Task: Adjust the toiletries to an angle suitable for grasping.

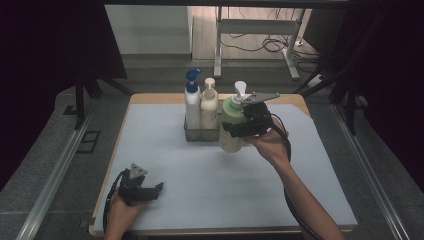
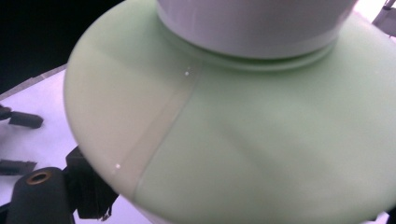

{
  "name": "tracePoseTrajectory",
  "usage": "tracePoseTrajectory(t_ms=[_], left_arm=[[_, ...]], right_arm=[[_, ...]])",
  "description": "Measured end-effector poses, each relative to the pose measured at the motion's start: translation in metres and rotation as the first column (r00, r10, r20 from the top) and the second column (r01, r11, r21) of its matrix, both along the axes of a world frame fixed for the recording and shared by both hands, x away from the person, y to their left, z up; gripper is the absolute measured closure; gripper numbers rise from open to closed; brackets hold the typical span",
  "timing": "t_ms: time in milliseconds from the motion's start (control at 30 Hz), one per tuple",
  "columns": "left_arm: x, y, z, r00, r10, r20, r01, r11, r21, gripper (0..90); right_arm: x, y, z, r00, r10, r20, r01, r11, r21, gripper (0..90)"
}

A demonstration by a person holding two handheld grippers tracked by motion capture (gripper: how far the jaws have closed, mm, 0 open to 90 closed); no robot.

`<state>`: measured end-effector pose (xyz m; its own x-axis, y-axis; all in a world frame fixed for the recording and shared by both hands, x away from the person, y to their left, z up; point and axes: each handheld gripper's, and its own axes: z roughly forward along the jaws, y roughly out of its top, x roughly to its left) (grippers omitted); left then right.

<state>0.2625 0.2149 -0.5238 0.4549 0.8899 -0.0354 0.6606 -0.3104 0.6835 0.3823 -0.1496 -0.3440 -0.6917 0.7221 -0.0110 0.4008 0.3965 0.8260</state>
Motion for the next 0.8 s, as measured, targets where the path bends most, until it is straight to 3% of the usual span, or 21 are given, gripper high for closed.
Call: tracePoseTrajectory(t_ms=[800], left_arm=[[0.000,0.000,0.000,1.0000,0.002,0.000,-0.002,1.0000,-0.001,13.4]], right_arm=[[0.046,0.005,0.007,0.9961,-0.087,0.013,0.087,0.996,0.015,12.5]])
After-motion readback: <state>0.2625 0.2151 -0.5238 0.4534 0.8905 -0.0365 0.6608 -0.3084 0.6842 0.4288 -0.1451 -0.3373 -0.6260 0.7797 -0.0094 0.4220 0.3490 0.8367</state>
